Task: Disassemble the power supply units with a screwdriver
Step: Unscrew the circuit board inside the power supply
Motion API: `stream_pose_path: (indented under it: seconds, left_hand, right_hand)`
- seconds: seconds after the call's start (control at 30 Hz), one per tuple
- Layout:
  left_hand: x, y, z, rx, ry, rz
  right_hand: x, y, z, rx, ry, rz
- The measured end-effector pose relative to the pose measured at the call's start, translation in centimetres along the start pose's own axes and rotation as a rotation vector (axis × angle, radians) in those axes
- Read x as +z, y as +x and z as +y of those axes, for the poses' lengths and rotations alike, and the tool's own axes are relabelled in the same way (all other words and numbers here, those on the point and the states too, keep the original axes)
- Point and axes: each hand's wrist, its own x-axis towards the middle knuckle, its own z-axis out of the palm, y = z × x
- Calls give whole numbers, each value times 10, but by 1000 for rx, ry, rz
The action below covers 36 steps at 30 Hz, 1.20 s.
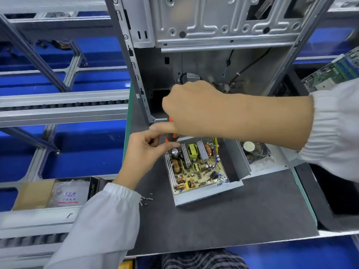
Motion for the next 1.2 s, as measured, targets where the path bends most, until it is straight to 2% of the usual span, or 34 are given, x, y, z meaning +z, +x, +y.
stream_pose_path:
  seconds: [0.07,0.1,0.2,0.23,0.33,0.47,0.6,0.73,0.83,0.9,1.03,1.2]
  left_hand:
    - [4,-3,2,4,44,14]
    - [6,-4,0,-11,156,19]
    - [9,-12,-9,-155,702,-28]
    - [11,-15,-10,-213,790,-79]
    - [14,-19,-16,-331,647,-180]
    - [9,-15,-22,-344,504,-239]
    - [6,-14,-20,-332,483,-299]
    - [3,-10,-21,-320,475,-329]
    - [-1,-5,-23,-330,472,-387]
    - [-5,-3,-23,-315,469,-428]
    - [-8,-1,-24,-286,504,-463]
    - [-12,-8,-29,-254,365,-395]
  right_hand:
    - [3,-3,-2,32,-5,-22]
    - [6,-4,-3,49,-2,-11]
    - [13,-2,-3,120,32,3]
    - [13,-1,-1,132,50,-8]
    - [12,4,6,85,76,-41]
    - [11,12,9,-21,36,-80]
    - [11,18,14,-114,-34,-96]
    - [12,21,12,-220,-136,-37]
    - [11,22,6,-406,-252,-4]
    - [7,25,7,-503,-279,-84]
    - [-6,29,23,-443,-91,-295]
    - [-2,19,28,-430,48,-244]
